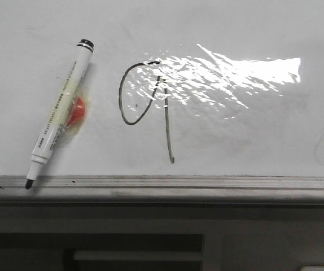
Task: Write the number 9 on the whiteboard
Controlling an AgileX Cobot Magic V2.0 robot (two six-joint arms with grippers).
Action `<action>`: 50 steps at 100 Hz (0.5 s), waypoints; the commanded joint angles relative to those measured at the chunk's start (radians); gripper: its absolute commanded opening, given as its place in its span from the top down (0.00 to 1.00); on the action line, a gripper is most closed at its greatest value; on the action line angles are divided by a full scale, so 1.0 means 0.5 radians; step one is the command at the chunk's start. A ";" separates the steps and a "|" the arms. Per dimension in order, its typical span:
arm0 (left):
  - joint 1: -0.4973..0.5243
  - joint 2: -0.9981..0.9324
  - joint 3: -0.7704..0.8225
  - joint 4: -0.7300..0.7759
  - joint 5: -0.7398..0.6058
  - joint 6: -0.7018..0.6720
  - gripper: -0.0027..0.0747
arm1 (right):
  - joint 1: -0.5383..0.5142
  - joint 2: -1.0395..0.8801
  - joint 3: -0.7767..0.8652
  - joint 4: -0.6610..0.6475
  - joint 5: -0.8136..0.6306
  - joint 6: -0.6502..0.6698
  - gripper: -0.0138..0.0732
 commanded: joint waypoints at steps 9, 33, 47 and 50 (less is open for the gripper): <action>0.002 -0.192 -0.051 0.041 0.161 0.009 0.99 | 0.005 -0.348 0.150 -0.031 -0.219 -0.019 0.91; 0.002 -0.254 -0.051 0.049 0.229 0.009 0.99 | 0.005 -0.480 0.282 -0.031 -0.198 -0.019 0.91; 0.002 -0.254 -0.051 0.035 0.229 0.009 0.99 | 0.005 -0.480 0.300 -0.031 -0.185 -0.019 0.91; 0.002 -0.254 -0.051 0.032 0.229 0.009 0.99 | 0.005 -0.480 0.300 -0.031 -0.185 -0.019 0.91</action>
